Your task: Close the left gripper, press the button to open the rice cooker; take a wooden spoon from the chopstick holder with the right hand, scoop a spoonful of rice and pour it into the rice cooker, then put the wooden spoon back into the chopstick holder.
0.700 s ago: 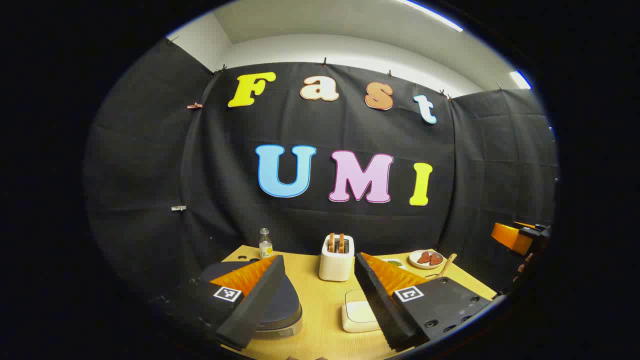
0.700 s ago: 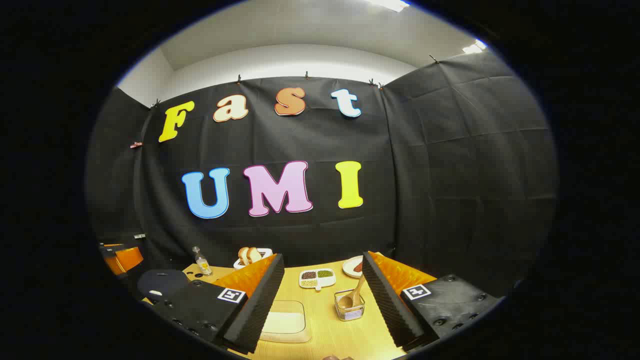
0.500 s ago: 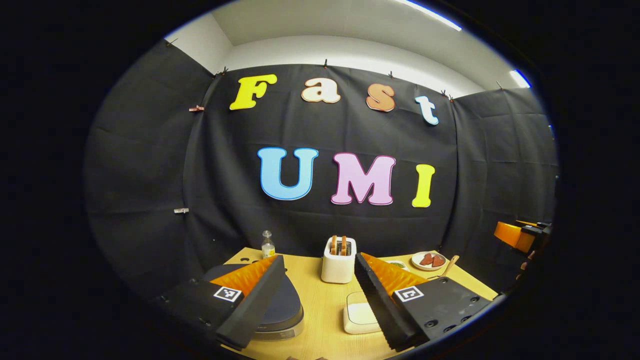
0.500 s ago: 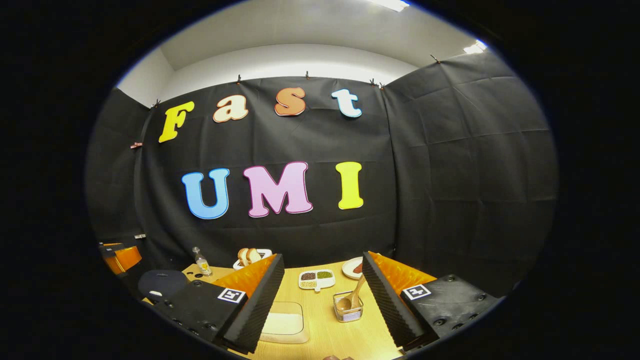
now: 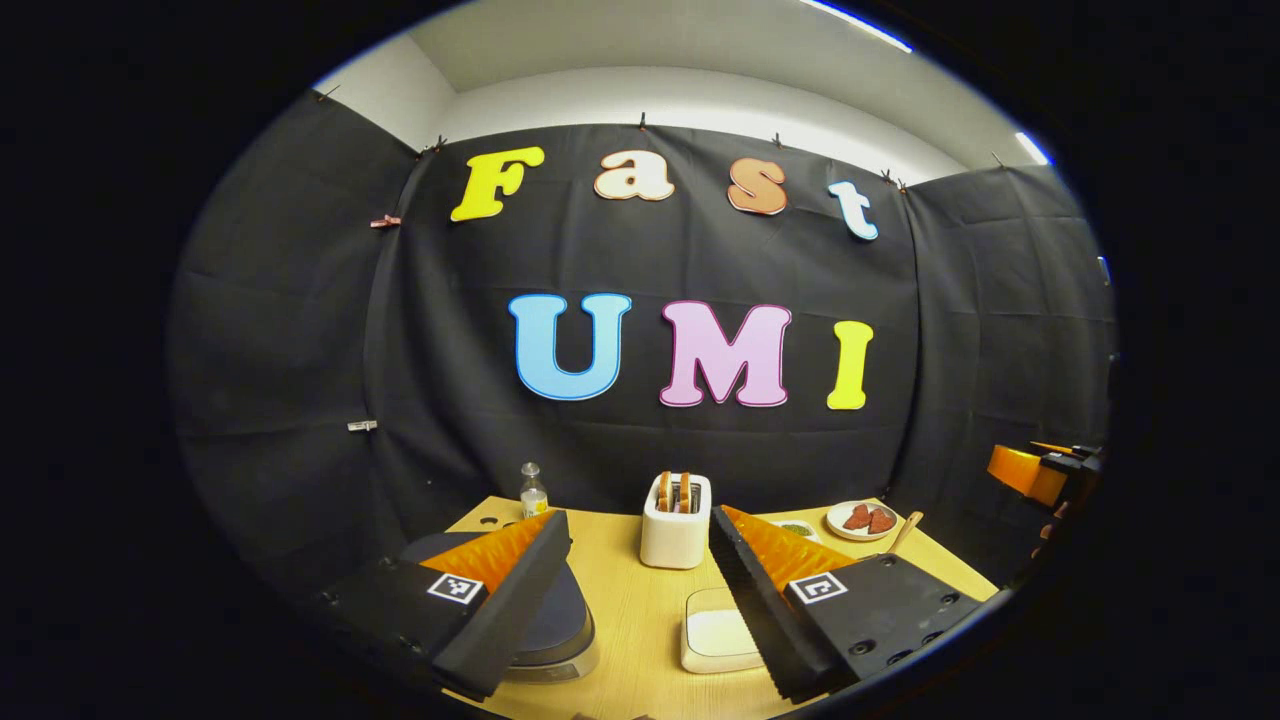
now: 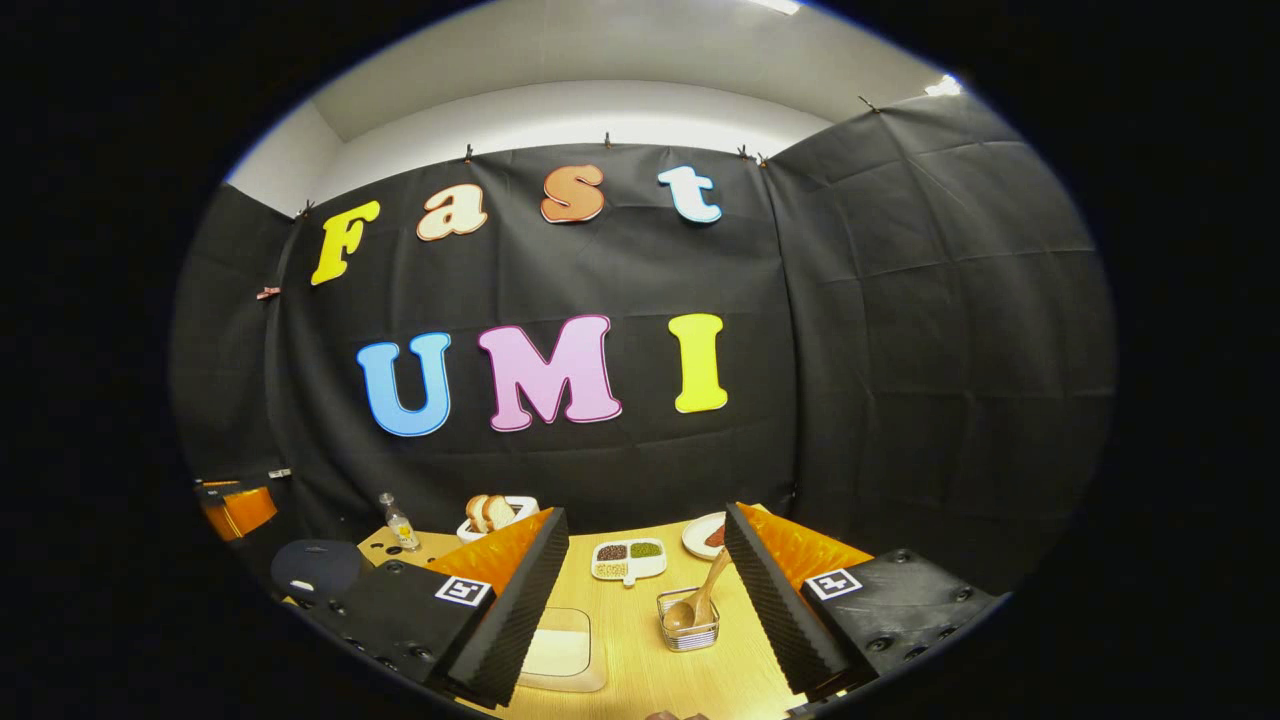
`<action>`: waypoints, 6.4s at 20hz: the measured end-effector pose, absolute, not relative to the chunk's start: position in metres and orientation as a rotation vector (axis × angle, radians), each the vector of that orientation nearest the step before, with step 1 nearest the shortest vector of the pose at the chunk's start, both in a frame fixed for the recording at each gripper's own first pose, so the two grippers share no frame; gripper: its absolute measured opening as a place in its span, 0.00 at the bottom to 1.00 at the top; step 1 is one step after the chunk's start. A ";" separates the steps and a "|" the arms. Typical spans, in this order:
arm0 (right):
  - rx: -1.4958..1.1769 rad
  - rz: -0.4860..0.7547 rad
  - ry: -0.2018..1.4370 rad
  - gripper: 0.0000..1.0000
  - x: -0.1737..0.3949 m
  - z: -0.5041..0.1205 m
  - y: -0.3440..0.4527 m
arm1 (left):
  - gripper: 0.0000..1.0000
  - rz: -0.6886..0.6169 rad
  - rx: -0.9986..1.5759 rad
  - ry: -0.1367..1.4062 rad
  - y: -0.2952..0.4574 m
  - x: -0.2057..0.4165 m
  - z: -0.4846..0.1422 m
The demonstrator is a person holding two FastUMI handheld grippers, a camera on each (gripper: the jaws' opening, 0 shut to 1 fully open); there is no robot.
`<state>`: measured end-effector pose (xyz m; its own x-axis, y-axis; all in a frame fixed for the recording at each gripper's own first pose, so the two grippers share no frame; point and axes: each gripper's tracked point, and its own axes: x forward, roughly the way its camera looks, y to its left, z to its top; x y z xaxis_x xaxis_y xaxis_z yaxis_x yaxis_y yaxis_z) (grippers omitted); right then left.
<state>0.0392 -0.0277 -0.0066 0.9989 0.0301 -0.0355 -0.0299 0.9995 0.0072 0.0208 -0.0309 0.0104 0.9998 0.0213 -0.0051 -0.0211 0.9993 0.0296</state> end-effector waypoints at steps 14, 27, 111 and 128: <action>0.014 0.140 0.047 0.98 0.077 -0.013 -0.021 | 0.95 0.201 -0.011 0.072 0.015 0.047 0.008; -0.022 0.172 0.071 0.98 0.057 -0.024 -0.006 | 0.49 0.231 -0.110 0.342 0.110 0.055 -0.061; 0.456 -0.038 0.711 0.17 0.253 -0.272 -0.119 | 0.95 0.431 -0.199 0.421 -0.041 -0.029 -0.151; 0.528 0.026 0.517 0.14 0.215 -0.134 -0.057 | 0.95 0.272 -0.215 0.368 -0.012 -0.012 -0.143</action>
